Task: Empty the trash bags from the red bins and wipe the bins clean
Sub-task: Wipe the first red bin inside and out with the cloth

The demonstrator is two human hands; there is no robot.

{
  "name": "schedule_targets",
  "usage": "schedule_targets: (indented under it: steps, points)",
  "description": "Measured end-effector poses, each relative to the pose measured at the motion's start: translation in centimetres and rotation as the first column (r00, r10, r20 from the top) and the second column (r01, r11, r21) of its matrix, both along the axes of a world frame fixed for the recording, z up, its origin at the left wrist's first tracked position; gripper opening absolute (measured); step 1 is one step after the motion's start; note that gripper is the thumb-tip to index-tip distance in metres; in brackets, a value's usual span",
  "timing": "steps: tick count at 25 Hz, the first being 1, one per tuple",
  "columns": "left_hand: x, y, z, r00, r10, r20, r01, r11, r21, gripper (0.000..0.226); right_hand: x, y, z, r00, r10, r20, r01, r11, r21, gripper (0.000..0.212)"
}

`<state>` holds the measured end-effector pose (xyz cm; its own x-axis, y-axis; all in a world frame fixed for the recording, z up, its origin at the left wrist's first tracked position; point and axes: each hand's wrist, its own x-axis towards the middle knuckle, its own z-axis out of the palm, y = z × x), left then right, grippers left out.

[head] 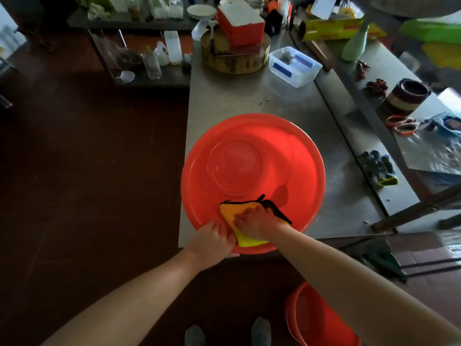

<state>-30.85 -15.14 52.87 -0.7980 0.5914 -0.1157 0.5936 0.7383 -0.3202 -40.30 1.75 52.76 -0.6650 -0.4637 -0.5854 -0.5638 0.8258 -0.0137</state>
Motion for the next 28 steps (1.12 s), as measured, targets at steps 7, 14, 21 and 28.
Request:
schedule_targets:
  steps: [7,14,21,28]
  points:
    - [2.4,0.3,-2.5,0.997,0.054,-0.055,-0.052,0.998,0.036,0.071,-3.3,-0.6,-6.1,0.994,-0.078,-0.071,0.076,0.997,-0.023,0.067]
    - [2.7,1.4,-2.6,0.991,0.024,-0.135,-0.021,0.999,0.025,0.073,-4.6,0.6,-6.9,0.970,-0.166,-0.177,0.181,0.981,0.073,0.063]
    - [2.5,1.6,-1.9,0.990,0.068,-0.121,-0.059,0.995,0.079,0.067,-3.2,-5.4,-7.3,0.925,-0.303,0.230,0.334,0.936,-0.113,0.071]
    - [3.0,1.9,-2.2,0.993,0.058,-0.102,-0.054,0.998,0.043,0.073,-6.3,3.7,-6.1,0.968,-0.050,-0.246,0.084,0.988,0.131,0.057]
